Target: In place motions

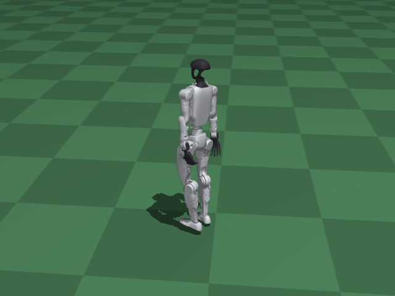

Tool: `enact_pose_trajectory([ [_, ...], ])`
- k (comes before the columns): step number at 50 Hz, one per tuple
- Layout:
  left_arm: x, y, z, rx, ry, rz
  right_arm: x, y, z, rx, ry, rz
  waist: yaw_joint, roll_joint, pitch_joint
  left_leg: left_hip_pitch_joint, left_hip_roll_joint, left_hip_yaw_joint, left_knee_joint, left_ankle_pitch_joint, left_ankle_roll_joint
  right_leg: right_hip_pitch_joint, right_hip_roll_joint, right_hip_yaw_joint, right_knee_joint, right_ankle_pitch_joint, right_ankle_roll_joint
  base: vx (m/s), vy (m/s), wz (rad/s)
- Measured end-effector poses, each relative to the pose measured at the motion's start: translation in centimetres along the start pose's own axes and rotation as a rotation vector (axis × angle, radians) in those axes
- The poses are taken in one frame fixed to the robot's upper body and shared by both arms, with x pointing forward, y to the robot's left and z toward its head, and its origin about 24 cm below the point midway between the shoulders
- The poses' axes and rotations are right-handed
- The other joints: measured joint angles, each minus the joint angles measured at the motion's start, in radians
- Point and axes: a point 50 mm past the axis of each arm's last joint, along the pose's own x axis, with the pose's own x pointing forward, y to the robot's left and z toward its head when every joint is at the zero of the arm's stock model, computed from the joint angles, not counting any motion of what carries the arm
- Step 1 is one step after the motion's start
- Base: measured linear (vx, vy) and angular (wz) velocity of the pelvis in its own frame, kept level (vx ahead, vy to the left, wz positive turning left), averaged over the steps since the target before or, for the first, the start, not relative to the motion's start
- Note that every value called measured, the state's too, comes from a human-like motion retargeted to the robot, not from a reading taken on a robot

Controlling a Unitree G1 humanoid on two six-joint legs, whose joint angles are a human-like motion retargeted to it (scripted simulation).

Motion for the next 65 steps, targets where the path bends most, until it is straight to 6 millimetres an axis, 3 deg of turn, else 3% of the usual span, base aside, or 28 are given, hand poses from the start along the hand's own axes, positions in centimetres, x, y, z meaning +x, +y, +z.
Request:
enact_pose_trajectory([
  [10,-0.8,0.0,3.2,-0.003,-0.094,-0.040,-0.2,-1.3,0.7,0.050,-0.042,-0.037,0.036,0.037,-0.008,-0.050,-0.014,-0.095,0.010,-0.004,0.000,-0.035,-0.010,-0.005,0.107,-0.046,0.020,-0.09,0.15,0.22],
  [13,-1.1,0.2,4.4,0.026,-0.139,-0.032,-0.2,-1.3,0.8,0.074,-0.062,-0.038,0.028,0.054,-0.011,-0.079,-0.008,-0.163,0.018,0.009,-0.018,-0.047,-0.003,0.028,0.155,-0.057,-0.008,-0.09,0.07,1.31],
  [19,-1.4,0.3,5.5,0.061,-0.183,-0.011,-0.1,-1.1,0.1,0.098,-0.060,-0.034,-0.017,0.079,-0.011,-0.137,-0.009,-0.333,0.042,0.041,-0.080,-0.065,0.065,0.322,0.222,-0.045,-0.004,-0.09,0.00,2.23],
  [24,-1.4,0.4,5.2,0.035,-0.161,-0.028,-0.1,-1.5,-0.2,0.100,-0.055,-0.053,-0.050,0.077,-0.012,-0.207,-0.052,-0.475,0.093,0.050,-0.142,-0.048,0.086,0.511,0.174,-0.044,0.073,-0.12,-0.07,2.59],
  [26,-1.4,0.7,4.9,0.014,-0.148,-0.031,-0.2,-1.8,-0.1,0.100,-0.061,-0.061,-0.045,0.074,-0.010,-0.235,-0.067,-0.525,0.110,0.051,-0.168,-0.036,0.079,0.487,0.151,-0.071,0.085,-0.16,-0.12,2.13],
  [28,-1.3,1.1,4.5,-0.023,-0.142,-0.024,-0.3,-2.3,0.2,0.090,-0.070,-0.072,-0.010,0.066,0.003,-0.252,-0.072,-0.550,0.116,0.052,-0.186,-0.025,0.072,0.403,0.128,-0.105,0.053,-0.19,-0.14,1.28],
  [33,-1.2,1.4,3.8,-0.135,-0.124,-0.008,-0.9,-4.2,2.5,0.055,-0.131,-0.123,0.111,0.037,0.059,-0.287,-0.084,-0.565,0.078,0.068,-0.207,-0.004,0.072,0.275,0.088,-0.112,0.032,-0.34,-0.19,1.05],
  [36,-0.8,0.7,3.0,-0.236,-0.106,-0.024,-1.2,-5.4,3.3,0.024,-0.165,-0.162,0.120,0.042,0.076,-0.324,-0.032,-0.417,0.047,0.007,-0.237,0.013,0.069,0.158,0.071,-0.117,0.037,-0.32,-0.17,2.02],
  [40,-0.5,-0.1,2.2,-0.297,-0.088,-0.091,-1.4,-5.9,3.1,0.016,-0.179,-0.213,0.087,0.071,0.077,-0.352,0.123,0.088,0.057,0.003,-0.400,0.053,0.096,-0.027,0.036,-0.128,0.044,-0.26,-0.09,2.70],
  [42,-0.5,-0.2,2.3,-0.296,-0.090,-0.080,-1.3,-5.9,2.4,0.040,-0.167,-0.221,0.074,0.071,0.068,-0.333,0.145,0.309,0.078,0.047,-0.409,0.064,0.087,-0.131,0.022,-0.130,0.068,-0.35,0.01,3.03],
  [45,-0.5,-0.2,2.4,-0.285,-0.099,-0.059,-0.9,-5.2,1.0,0.071,-0.114,-0.188,0.089,0.043,0.059,-0.294,0.166,0.479,0.140,0.098,-0.409,0.090,0.067,-0.256,0.005,-0.138,0.103,-0.32,-0.08,2.57],
  [51,-0.5,0.1,2.1,-0.249,-0.081,-0.042,-0.4,-2.9,-0.8,0.088,-0.013,-0.127,0.091,-0.007,0.008,-0.243,0.141,0.567,0.226,0.118,-0.342,0.106,0.026,-0.459,0.018,-0.153,0.176,-0.25,-0.01,2.55],
  [55,-0.4,-0.1,1.9,-0.236,-0.069,-0.037,-0.2,-2.0,-0.9,0.089,-0.010,-0.103,0.097,-0.012,-0.016,-0.210,0.103,0.598,0.192,0.139,-0.301,0.114,0.027,-0.580,0.029,-0.148,0.214,-0.24,0.13,2.26],
  [60,-0.3,-0.4,1.7,-0.222,-0.063,-0.035,-0.3,-2.5,0.6,0.051,-0.056,-0.107,0.152,-0.014,0.005,-0.173,0.053,0.577,0.131,0.190,-0.260,0.135,0.032,-0.663,0.060,-0.124,0.245,-0.26,0.15,1.39],
  [65,0.0,-0.4,-0.5,-0.261,0.000,-0.029,-0.7,-3.5,3.0,-0.028,-0.143,-0.127,0.206,-0.006,0.021,-0.128,0.013,0.483,0.050,0.182,-0.236,0.169,0.047,-0.689,0.102,-0.084,0.269,-0.13,0.16,0.48],
])
